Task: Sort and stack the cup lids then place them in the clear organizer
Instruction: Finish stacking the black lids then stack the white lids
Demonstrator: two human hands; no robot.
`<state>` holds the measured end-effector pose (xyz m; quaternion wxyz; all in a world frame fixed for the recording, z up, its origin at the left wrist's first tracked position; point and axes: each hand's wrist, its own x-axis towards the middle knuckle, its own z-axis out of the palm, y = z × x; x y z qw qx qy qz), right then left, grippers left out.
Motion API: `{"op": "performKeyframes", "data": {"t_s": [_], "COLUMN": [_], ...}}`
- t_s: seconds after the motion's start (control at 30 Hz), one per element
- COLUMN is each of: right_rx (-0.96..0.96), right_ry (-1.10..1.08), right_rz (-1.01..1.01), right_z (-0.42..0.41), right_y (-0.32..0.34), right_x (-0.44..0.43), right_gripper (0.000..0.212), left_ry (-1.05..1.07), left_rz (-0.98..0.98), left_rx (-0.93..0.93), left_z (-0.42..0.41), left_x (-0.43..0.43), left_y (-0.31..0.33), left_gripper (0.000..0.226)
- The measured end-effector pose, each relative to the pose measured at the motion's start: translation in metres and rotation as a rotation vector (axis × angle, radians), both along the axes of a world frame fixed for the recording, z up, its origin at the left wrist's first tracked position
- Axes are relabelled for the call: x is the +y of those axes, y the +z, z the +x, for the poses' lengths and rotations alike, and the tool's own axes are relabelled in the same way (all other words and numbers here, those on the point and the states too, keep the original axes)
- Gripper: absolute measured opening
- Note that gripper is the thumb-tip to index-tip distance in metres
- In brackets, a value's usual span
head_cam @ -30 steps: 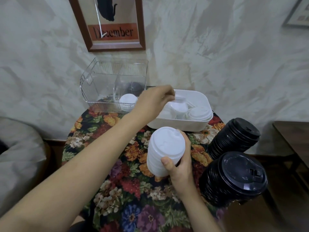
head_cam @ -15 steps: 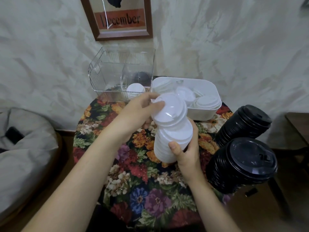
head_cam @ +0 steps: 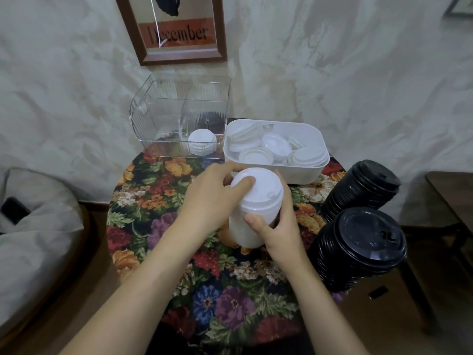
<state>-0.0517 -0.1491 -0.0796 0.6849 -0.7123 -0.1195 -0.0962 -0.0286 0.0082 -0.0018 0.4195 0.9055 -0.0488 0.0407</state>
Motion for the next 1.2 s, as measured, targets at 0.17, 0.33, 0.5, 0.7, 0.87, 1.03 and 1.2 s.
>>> {"op": "performKeyframes", "data": {"t_s": [0.17,0.33,0.5,0.7,0.87,1.03,1.2], "right_rx": [0.037,-0.007,0.005,0.044,0.066,0.079,0.081], "right_ry": [0.050,-0.003,-0.016,-0.032,-0.039,-0.045,-0.039], "right_rz": [0.030,-0.022,-0.022,0.001,-0.009,-0.016,-0.010], "right_z": [-0.005,0.002,0.001,-0.002,-0.006,-0.009,-0.009], "right_y": [0.008,0.009,0.010,0.008,0.004,0.002,0.002], "right_x": [-0.001,-0.001,0.001,0.002,0.001,-0.001,-0.002], "right_gripper": [0.111,0.094,0.085,0.085,0.088,0.088,0.088], "left_ry": [0.004,-0.082,-0.087,-0.217,-0.353,-0.389,-0.401], "left_rz": [-0.172,-0.255,-0.250,0.238,0.607,0.761,0.734], "left_rx": [0.013,0.095,0.014,-0.178,-0.149,-0.043,-0.091], "left_z": [-0.005,0.003,0.048,0.121,0.168,0.188,0.188], "left_x": [-0.004,0.003,0.010,-0.018,-0.048,-0.056,-0.054], "left_y": [-0.013,-0.017,-0.007,0.000,-0.010,-0.021,-0.019], "left_gripper": [0.028,0.025,0.023,0.025,0.032,0.040,0.034]}}
